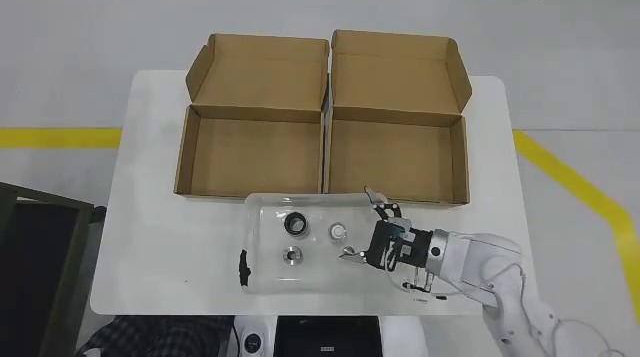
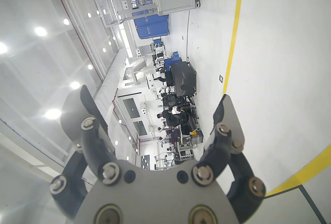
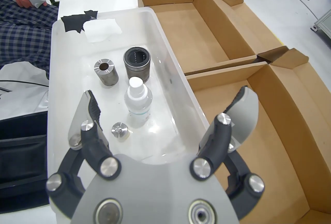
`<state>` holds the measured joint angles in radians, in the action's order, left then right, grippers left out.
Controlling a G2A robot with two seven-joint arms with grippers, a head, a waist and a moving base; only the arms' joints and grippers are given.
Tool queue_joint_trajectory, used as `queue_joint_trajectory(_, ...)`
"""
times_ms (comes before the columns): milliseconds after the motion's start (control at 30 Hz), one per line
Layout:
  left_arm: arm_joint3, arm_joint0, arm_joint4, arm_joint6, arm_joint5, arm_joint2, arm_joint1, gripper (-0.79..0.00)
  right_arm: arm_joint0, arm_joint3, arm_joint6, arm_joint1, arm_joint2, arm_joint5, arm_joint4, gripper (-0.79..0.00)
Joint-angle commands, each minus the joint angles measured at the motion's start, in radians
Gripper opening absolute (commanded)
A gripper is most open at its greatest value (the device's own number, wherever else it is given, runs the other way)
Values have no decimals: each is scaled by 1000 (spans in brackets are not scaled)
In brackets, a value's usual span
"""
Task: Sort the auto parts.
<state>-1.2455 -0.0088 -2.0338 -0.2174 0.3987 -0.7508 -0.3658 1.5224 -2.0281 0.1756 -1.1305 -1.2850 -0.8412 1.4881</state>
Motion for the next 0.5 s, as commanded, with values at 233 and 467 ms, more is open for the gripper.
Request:
queue_joint_trajectory(233, 0, 0, 0, 0, 0, 0, 0, 0, -40, 20, 87, -3, 83, 16, 1, 0)
queue_joint_trajectory(467, 0, 0, 0, 0, 0, 0, 0, 0, -60, 33, 127, -4, 124, 36, 15, 0)
